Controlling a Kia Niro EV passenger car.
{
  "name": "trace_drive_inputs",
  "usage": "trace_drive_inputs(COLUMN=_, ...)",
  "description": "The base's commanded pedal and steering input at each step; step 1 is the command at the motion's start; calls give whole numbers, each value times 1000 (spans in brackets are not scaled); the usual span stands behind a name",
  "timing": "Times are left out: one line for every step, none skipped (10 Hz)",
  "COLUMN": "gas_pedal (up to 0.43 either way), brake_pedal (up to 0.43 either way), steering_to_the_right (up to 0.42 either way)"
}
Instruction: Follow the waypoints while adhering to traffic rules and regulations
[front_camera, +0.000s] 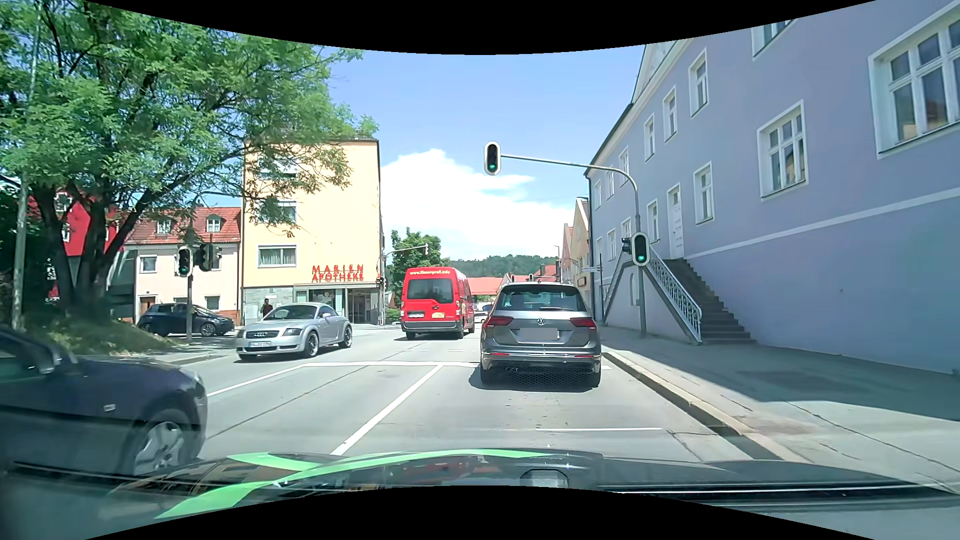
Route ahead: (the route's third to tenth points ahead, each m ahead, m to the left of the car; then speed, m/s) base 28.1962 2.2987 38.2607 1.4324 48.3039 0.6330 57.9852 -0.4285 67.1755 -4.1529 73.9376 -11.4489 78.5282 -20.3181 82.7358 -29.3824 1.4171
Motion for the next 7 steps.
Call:
trace_drive_inputs(gas_pedal=240, brake_pedal=0, steering_to_the_right=-5)
trace_drive_inputs(gas_pedal=240, brake_pedal=0, steering_to_the_right=-2)
trace_drive_inputs(gas_pedal=240, brake_pedal=0, steering_to_the_right=7)
trace_drive_inputs(gas_pedal=240, brake_pedal=0, steering_to_the_right=18)
trace_drive_inputs(gas_pedal=248, brake_pedal=0, steering_to_the_right=26)
trace_drive_inputs(gas_pedal=248, brake_pedal=0, steering_to_the_right=30)
trace_drive_inputs(gas_pedal=260, brake_pedal=0, steering_to_the_right=30)
